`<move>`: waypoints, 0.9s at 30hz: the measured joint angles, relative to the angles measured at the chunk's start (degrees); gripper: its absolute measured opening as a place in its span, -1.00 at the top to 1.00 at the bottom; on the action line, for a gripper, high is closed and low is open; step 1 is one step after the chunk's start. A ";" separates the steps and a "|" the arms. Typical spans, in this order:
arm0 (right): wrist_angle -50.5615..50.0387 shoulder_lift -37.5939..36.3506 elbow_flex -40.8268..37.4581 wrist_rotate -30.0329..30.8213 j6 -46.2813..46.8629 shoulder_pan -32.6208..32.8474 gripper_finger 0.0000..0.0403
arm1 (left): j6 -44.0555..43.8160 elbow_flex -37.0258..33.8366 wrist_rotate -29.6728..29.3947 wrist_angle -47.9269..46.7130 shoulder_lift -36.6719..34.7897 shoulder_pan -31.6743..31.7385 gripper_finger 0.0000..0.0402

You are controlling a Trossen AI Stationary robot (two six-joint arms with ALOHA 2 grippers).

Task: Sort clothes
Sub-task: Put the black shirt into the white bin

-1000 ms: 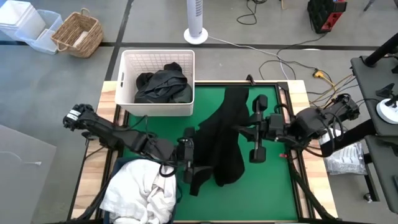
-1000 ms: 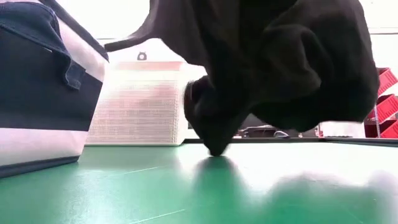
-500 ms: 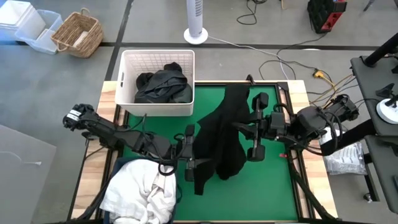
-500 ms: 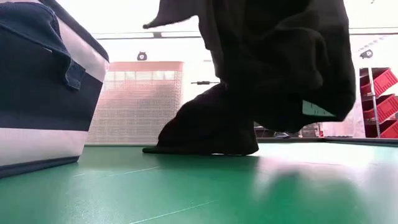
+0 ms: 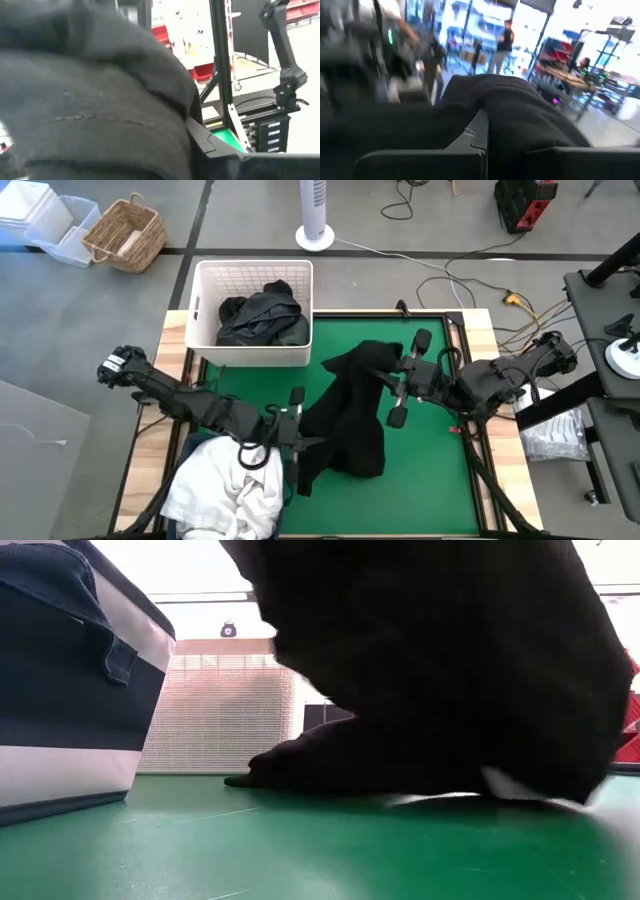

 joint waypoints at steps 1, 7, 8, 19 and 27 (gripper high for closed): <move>-2.85 -0.14 0.00 0.12 0.64 0.00 0.94 | 0.42 0.00 -0.02 -0.04 -0.71 -0.32 0.99; -18.03 -0.27 0.00 -1.01 8.22 0.02 0.90 | 2.98 0.04 -7.06 -0.75 -5.98 -1.53 0.99; -19.52 -0.17 0.00 -1.66 9.36 0.02 0.86 | 3.18 0.04 -7.60 -1.29 -6.66 -1.52 1.00; -29.11 0.79 0.00 -4.82 14.64 0.06 -0.08 | 4.08 0.04 -14.26 -2.16 -11.02 -1.25 1.00; -30.57 -0.21 0.45 -5.89 16.10 0.15 -0.59 | 4.63 0.04 -21.85 -5.18 -11.30 -1.26 1.00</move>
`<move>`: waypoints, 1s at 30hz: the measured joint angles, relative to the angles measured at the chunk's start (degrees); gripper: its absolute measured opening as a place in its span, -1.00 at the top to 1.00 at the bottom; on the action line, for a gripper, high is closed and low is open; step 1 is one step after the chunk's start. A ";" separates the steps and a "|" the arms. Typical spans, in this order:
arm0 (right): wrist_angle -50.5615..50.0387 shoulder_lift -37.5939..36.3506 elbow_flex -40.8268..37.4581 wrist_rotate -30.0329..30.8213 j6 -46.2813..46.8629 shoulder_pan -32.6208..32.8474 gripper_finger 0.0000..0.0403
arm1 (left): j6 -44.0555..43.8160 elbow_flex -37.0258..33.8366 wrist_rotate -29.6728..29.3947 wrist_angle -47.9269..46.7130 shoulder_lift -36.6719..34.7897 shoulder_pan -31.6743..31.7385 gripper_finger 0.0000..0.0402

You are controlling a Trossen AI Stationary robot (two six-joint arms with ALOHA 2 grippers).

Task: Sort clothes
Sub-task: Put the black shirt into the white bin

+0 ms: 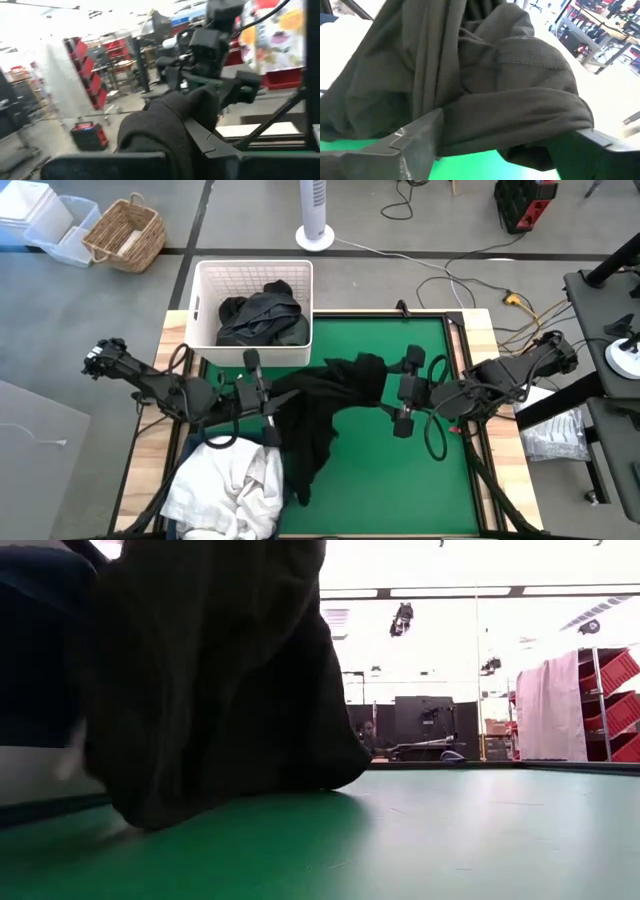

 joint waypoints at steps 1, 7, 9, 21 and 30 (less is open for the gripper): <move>-0.02 0.00 0.30 -0.01 0.00 0.00 -0.62 | 0.00 0.00 -1.58 -0.09 0.09 -0.03 1.00; -6.56 -0.11 2.13 -2.73 5.15 0.00 -0.67 | 2.60 0.00 -13.76 -0.37 0.02 -0.18 1.00; -10.14 -0.07 2.07 -6.57 8.98 -0.10 -0.67 | 2.83 0.02 -13.93 -0.19 -0.25 -0.18 1.00; -5.26 0.82 1.30 0.68 5.88 0.02 -0.68 | 2.11 0.02 -6.06 1.53 0.90 -0.18 1.00; 14.52 6.28 0.56 -6.73 -13.39 -0.11 -0.65 | -0.12 0.02 -1.09 2.61 3.98 -0.16 1.00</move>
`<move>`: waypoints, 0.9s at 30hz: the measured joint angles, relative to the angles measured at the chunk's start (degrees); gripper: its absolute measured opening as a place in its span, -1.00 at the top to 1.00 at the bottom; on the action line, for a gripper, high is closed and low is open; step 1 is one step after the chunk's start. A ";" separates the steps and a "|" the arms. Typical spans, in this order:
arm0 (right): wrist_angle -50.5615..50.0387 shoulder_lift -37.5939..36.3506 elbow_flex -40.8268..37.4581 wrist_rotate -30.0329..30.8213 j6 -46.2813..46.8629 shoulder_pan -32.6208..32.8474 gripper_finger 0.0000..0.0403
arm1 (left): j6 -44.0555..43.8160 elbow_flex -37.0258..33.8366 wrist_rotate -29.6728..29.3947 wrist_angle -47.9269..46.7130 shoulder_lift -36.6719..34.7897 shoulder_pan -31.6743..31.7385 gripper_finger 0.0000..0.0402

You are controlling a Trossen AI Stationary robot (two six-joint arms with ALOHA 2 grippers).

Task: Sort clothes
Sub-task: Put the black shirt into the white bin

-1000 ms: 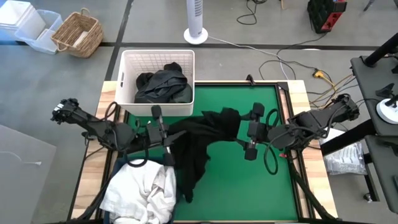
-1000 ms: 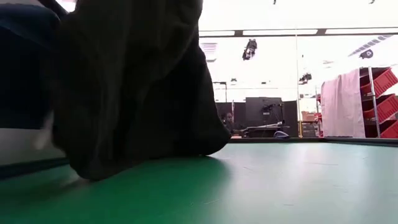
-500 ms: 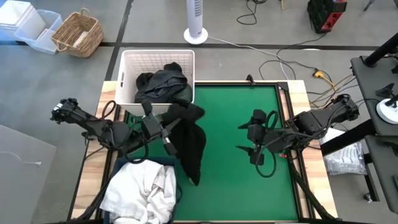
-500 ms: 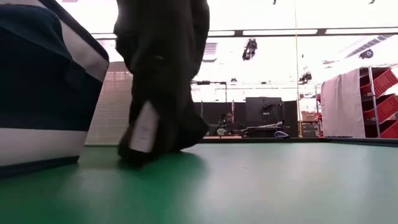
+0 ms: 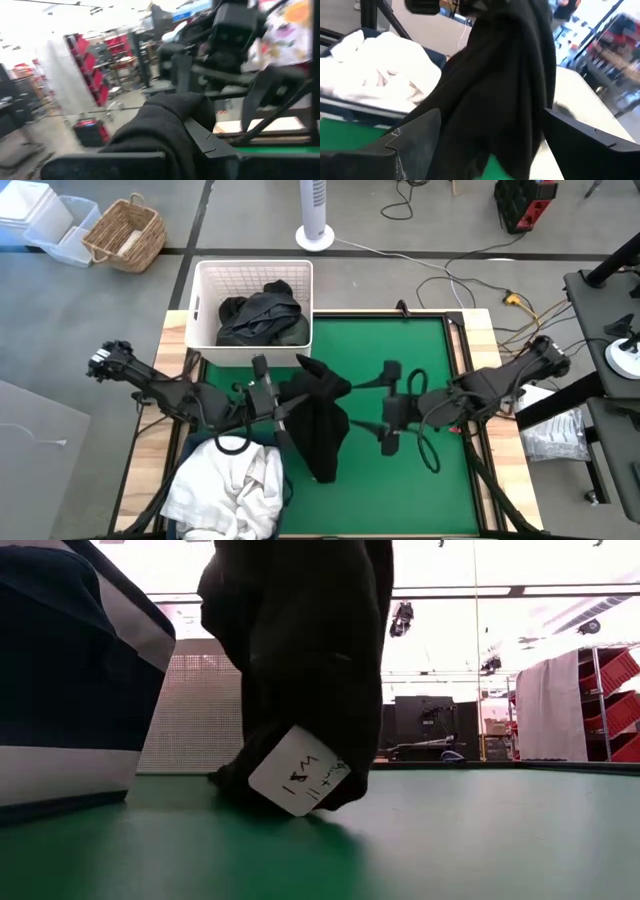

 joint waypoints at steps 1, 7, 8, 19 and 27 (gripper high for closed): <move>1.32 0.77 0.00 0.02 -0.55 -0.02 -0.65 | -0.28 0.00 1.36 0.82 0.33 0.00 1.00; 7.36 5.97 0.15 -4.54 -1.78 -1.93 -0.68 | -0.03 1.29 4.01 3.06 2.27 -0.02 1.00; 8.61 6.74 0.26 -5.55 -1.67 -2.29 -0.69 | -0.06 1.64 4.84 3.07 2.65 -0.02 1.00; 21.04 11.83 0.39 -11.47 -0.58 -5.86 -0.54 | 1.33 7.03 7.37 2.38 7.38 -0.63 1.00; 19.69 11.98 0.18 -11.71 -1.34 -5.20 0.39 | -3.58 11.98 2.92 -9.16 7.61 -0.89 0.75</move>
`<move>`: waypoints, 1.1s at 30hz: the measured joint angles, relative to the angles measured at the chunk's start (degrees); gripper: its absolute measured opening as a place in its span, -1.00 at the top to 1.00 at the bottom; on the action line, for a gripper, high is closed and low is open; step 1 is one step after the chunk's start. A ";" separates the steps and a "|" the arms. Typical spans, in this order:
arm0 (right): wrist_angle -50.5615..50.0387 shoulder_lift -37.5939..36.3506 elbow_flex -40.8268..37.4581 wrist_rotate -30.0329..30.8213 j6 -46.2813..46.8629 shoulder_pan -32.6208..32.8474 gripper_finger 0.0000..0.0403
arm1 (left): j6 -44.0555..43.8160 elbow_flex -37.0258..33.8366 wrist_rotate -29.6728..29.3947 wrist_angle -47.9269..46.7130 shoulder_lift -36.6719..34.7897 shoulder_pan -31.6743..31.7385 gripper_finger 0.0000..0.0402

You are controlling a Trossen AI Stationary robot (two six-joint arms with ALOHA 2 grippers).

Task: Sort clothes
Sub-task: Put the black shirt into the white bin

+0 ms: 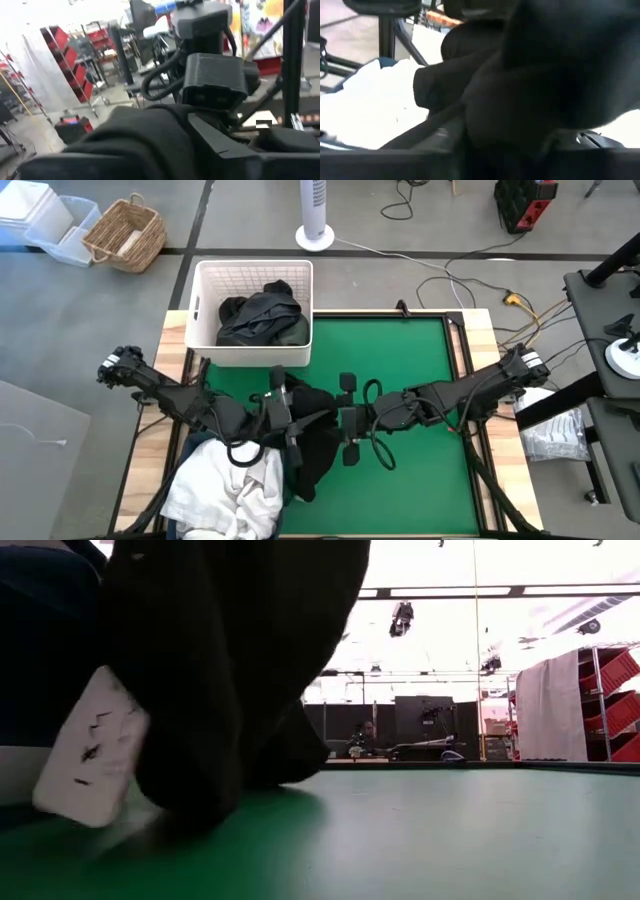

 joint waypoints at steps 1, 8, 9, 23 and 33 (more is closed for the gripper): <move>-0.57 -0.19 -0.02 0.01 -0.21 0.00 0.56 | -0.71 0.90 0.03 -2.30 0.00 -0.16 0.69; -3.31 -1.06 -0.21 -0.05 -0.03 0.03 0.84 | -5.57 5.79 1.66 -16.42 -0.04 -0.25 0.14; -3.69 -1.20 -0.24 -0.04 0.02 0.04 0.84 | -6.03 6.31 1.71 -18.69 -0.04 -0.23 0.07; -15.86 -7.01 0.38 8.26 5.70 0.31 0.84 | -16.83 15.83 1.42 -48.59 -0.09 -0.20 -0.42; -14.11 -12.74 0.45 9.30 4.29 0.59 0.84 | -17.49 4.92 7.47 -38.51 -0.11 -0.36 -0.41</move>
